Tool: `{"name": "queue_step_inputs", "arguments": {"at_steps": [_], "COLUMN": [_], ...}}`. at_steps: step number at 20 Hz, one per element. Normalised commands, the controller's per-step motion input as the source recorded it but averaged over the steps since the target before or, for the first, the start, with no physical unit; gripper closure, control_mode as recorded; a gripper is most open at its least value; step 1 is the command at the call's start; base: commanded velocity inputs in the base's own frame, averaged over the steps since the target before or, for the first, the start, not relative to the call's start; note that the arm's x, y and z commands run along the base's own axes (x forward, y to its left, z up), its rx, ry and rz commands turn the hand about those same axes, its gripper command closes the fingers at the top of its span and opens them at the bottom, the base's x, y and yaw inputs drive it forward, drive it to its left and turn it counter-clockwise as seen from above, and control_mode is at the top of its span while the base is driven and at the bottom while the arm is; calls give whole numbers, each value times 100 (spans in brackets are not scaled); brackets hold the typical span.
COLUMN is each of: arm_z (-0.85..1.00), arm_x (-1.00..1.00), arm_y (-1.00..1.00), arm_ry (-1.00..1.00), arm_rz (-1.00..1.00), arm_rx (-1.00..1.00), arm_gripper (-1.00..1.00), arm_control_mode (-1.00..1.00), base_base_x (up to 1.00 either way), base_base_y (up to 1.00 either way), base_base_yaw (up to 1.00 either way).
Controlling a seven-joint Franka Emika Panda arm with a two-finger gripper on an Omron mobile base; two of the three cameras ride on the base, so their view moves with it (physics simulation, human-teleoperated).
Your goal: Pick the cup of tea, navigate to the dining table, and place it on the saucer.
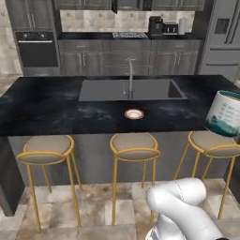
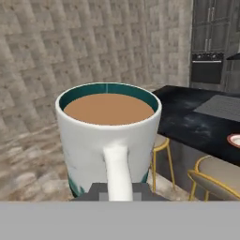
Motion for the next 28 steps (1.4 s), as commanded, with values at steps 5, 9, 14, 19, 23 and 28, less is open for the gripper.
{"name": "queue_step_inputs", "arguments": {"at_steps": [5,9,14,19,23,28], "arm_z": [0,0,0,0,0,0], "arm_x": [0,0,0,0,0,0], "arm_y": [0,0,0,0,0,0], "arm_ry": [0,0,0,0,0,0], "arm_rz": [0,0,0,0,0,0], "arm_rx": [0,0,0,0,0,0], "arm_gripper": [100,100,100,100,100,100], "arm_control_mode": [100,100,100,100,100,100], "base_base_x": [100,100,40,0,0,0], "base_base_y": [96,76,13,0,0,0], "base_base_yaw": [-39,-22,-3,0,0,0]}}
